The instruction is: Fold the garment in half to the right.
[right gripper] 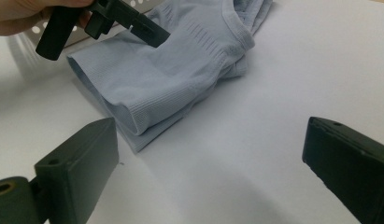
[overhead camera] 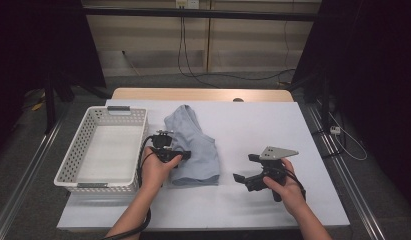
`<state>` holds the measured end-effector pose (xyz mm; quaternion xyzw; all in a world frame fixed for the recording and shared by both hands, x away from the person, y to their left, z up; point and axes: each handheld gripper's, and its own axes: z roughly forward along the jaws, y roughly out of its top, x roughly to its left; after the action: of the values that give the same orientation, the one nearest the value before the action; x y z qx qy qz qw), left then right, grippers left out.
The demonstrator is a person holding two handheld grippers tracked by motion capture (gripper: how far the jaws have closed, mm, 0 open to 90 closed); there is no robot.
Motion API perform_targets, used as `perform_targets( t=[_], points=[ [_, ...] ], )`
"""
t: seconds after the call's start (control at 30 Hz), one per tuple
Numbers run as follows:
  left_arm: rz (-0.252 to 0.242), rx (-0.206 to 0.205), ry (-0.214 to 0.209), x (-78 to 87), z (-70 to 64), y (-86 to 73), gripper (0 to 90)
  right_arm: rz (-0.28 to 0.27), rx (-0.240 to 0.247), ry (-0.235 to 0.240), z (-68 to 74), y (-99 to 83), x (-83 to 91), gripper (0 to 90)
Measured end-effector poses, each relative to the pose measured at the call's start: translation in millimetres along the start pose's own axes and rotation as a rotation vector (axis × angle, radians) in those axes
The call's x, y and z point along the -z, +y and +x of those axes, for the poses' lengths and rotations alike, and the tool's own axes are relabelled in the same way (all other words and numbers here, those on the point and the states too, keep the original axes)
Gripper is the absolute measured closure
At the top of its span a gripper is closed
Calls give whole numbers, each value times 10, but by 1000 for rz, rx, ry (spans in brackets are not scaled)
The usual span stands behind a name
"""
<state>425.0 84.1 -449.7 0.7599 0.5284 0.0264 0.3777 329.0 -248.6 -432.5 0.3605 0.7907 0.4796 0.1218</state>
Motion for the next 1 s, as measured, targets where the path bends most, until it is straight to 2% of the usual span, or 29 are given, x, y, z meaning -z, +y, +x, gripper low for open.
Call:
perform_targets(
  t=[0.1, 0.17, 0.2, 0.27, 0.4, 0.47, 0.53, 0.67, 0.8, 1.0],
  points=[
    [-9, 8, 4, -15, -13, -10, 451, -3, 0, -1, -3, 4, 2, 33],
    [-5, -5, 20, -18, -29, -10, 491, -2, 0, -1, -2, 7, -1, 33],
    [-2, 2, 23, -18, -30, -7, 511, -1, 1, -3, -2, 10, -3, 33],
    [5, 24, 8, -26, -23, 4, 608, -5, -1, -1, -5, 19, -10, 33],
    [5, -5, 3, -30, -39, 8, 719, -3, -3, -4, -4, 25, -21, 33],
    [12, -19, 7, -26, -47, 22, 736, -5, -6, -3, -5, 21, -17, 33],
    [31, -2, -6, -19, -32, 52, 744, -11, -13, -1, -13, 23, -19, 33],
    [60, -11, -11, 7, -36, 133, 753, -8, -11, -3, -34, 15, -10, 34],
    [72, 1, -44, 75, -50, 215, 755, -19, -21, -11, -47, 6, 24, 33],
    [93, -4, -78, 148, -91, 345, 756, -18, -11, -3, -22, 15, 15, 34]
  ],
)
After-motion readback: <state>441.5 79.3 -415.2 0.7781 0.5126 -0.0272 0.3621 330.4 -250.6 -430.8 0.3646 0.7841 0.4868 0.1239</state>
